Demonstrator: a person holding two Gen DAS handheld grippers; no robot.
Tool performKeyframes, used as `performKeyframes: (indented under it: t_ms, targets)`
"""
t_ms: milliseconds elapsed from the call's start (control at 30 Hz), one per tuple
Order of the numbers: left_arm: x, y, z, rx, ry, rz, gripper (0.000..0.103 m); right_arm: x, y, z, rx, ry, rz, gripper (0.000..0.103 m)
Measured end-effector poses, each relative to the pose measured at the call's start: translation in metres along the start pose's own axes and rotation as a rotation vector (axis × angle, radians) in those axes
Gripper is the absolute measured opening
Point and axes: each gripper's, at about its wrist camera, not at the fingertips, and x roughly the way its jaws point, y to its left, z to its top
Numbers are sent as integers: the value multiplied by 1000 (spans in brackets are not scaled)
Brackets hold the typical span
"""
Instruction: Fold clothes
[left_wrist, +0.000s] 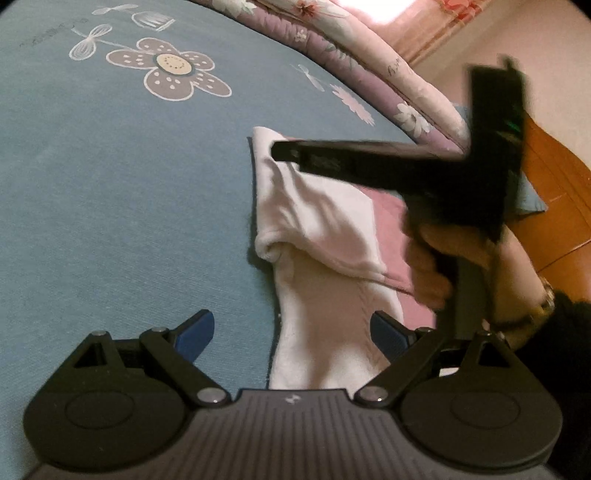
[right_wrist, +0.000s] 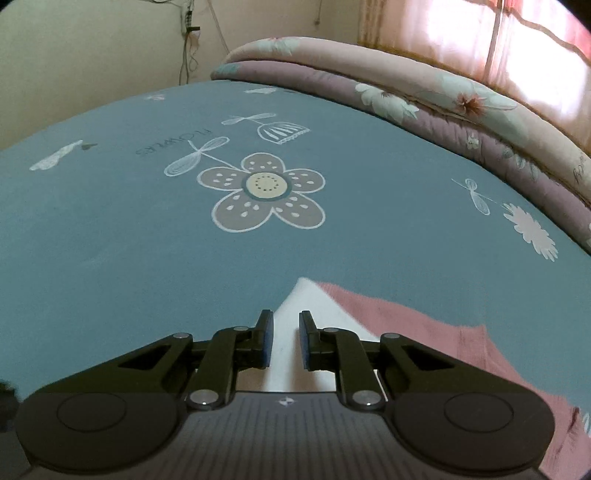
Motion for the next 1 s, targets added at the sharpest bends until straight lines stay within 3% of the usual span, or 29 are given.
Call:
performKeyframes:
  t_ms: [133,333,500,600,700,733,767,800,1000]
  targets:
    - [0,0,0,-1,0,-2,91,10,1,-4,-5,-4,24,20]
    - [1,0,0,5,-2,-1,92,-13,23,-25,-59,-14,111,24]
    - [1,-2,-1,18,3,3,92,-31,30,-38,-46,13,180,35]
    - [1,-4,-1,25,6,6,92,-45,16,-31,29,-2,221,34]
    - [1,-4,-1,28,7,8,92,-57,-7,-27,179,-25,205,34]
    - [2,-4,0,28,8,9,92,-55,-16,-30,246,-7,206,29]
    - [3,-4,0,28,8,10,92,-52,-22,-33,286,12,207,16]
    - [3,-4,0,30,9,11,92,-49,-25,-38,315,31,209,13]
    - [3,-6,0,37,11,11,92,-50,-11,-75,285,59,200,13]
